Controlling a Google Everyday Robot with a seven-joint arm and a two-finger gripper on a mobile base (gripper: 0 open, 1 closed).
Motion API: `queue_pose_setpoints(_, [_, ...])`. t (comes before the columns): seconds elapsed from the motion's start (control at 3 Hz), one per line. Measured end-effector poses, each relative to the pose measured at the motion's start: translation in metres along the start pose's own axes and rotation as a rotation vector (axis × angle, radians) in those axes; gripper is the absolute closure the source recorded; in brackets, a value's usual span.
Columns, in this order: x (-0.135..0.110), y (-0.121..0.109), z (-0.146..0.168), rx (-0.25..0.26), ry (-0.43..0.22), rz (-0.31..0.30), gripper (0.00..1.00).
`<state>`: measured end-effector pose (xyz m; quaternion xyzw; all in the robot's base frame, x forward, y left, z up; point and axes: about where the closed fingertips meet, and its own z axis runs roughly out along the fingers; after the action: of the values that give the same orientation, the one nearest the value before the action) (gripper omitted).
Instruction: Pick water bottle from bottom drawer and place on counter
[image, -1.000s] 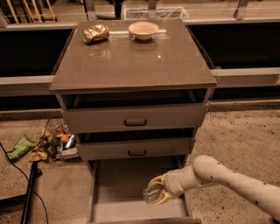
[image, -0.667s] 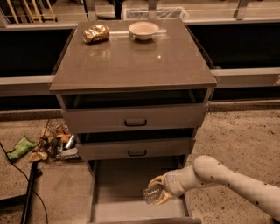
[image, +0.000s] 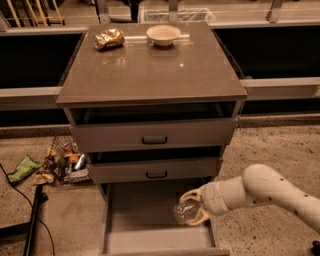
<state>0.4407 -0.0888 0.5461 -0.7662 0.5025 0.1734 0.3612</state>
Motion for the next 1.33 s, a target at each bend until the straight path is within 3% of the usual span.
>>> queue_pose_setpoints(0.67, [-0.097,-0.031,-0.111,0.078,0.175,-0.250,1.00])
queue_pose_setpoints(1.0, [-0.097,-0.032,-0.111,0.079,0.175,-0.250,1.00])
queue_pose_setpoints(1.33, [-0.093,-0.053,-0.139,0.119,0.200,-0.306,1.00])
